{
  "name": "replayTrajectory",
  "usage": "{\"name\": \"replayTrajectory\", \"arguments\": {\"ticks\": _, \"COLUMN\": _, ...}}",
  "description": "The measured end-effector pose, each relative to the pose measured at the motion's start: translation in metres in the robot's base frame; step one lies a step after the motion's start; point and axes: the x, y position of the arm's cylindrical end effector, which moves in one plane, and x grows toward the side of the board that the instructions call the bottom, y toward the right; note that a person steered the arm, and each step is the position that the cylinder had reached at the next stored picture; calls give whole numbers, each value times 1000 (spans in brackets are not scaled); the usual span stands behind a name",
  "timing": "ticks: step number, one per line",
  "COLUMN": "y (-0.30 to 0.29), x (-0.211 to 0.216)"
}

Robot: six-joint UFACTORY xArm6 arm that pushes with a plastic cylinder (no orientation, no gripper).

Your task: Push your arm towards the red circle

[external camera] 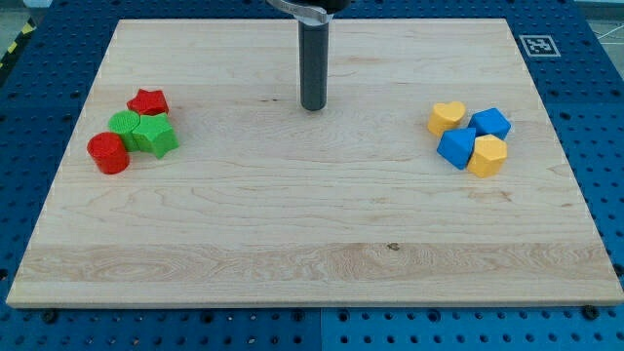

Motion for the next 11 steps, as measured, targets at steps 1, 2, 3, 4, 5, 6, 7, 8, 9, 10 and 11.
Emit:
{"name": "replayTrajectory", "arguments": {"ticks": 1, "y": 0, "x": 0}}
{"name": "replayTrajectory", "arguments": {"ticks": 2, "y": 0, "x": 0}}
{"name": "replayTrajectory", "arguments": {"ticks": 3, "y": 0, "x": 0}}
{"name": "replayTrajectory", "arguments": {"ticks": 4, "y": 0, "x": 0}}
{"name": "replayTrajectory", "arguments": {"ticks": 5, "y": -29, "x": 0}}
{"name": "replayTrajectory", "arguments": {"ticks": 6, "y": -100, "x": 0}}
{"name": "replayTrajectory", "arguments": {"ticks": 7, "y": -141, "x": -8}}
{"name": "replayTrajectory", "arguments": {"ticks": 8, "y": -194, "x": -72}}
{"name": "replayTrajectory", "arguments": {"ticks": 9, "y": -251, "x": -74}}
{"name": "replayTrajectory", "arguments": {"ticks": 10, "y": -300, "x": -71}}
{"name": "replayTrajectory", "arguments": {"ticks": 11, "y": -301, "x": -71}}
